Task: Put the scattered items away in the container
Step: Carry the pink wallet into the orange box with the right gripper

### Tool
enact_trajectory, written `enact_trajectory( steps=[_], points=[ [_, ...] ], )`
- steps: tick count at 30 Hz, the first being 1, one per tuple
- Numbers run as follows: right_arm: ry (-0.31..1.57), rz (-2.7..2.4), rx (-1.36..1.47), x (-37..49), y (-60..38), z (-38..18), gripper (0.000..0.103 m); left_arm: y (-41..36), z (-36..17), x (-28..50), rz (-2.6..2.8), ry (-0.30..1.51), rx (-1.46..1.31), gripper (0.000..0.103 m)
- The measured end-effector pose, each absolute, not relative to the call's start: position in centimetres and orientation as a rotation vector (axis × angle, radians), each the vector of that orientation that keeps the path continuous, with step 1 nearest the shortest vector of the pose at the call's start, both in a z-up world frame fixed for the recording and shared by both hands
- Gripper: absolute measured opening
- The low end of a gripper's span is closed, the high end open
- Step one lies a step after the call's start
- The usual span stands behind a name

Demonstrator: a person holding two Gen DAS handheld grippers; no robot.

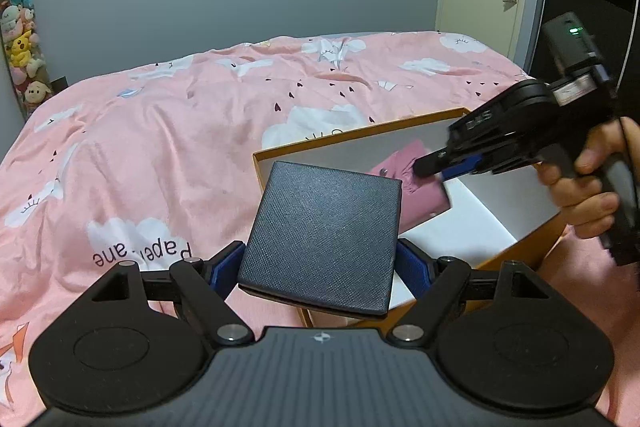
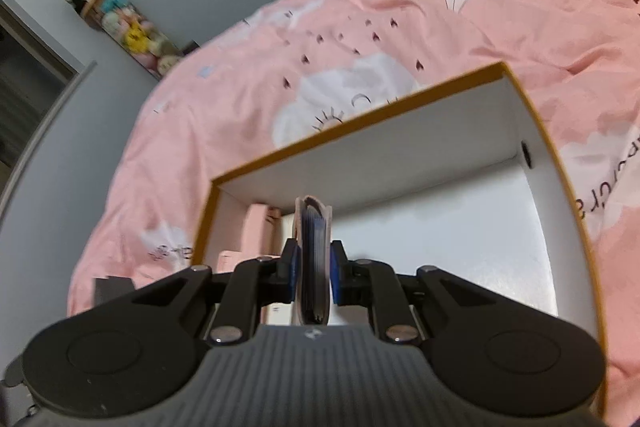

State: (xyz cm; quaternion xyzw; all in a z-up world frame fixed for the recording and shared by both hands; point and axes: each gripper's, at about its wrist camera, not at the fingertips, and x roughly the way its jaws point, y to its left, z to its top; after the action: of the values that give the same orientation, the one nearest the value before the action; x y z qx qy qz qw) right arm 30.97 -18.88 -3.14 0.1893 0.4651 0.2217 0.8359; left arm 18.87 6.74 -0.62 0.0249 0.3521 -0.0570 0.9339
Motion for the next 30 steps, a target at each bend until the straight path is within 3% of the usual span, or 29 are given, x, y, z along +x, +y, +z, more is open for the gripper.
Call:
enact_trajectory(
  steps=[14, 23, 30],
  points=[
    [1.067, 0.298, 0.47, 34.4, -17.3, -6.2, 0.018, 7.0, -1.7, 20.0, -0.133, 0.729, 0.055, 0.094],
    [1.312, 0.299, 0.396, 33.7, -18.0, -6.7, 0.022, 7.1, -1.9, 20.1, -0.147, 0.73, 0.052, 0.094],
    [1.426, 0.236, 0.547, 33.6, -18.1, -10.0, 0.023, 7.1, -1.8, 19.9, -0.147, 0.727, 0.077, 0.094]
  ],
)
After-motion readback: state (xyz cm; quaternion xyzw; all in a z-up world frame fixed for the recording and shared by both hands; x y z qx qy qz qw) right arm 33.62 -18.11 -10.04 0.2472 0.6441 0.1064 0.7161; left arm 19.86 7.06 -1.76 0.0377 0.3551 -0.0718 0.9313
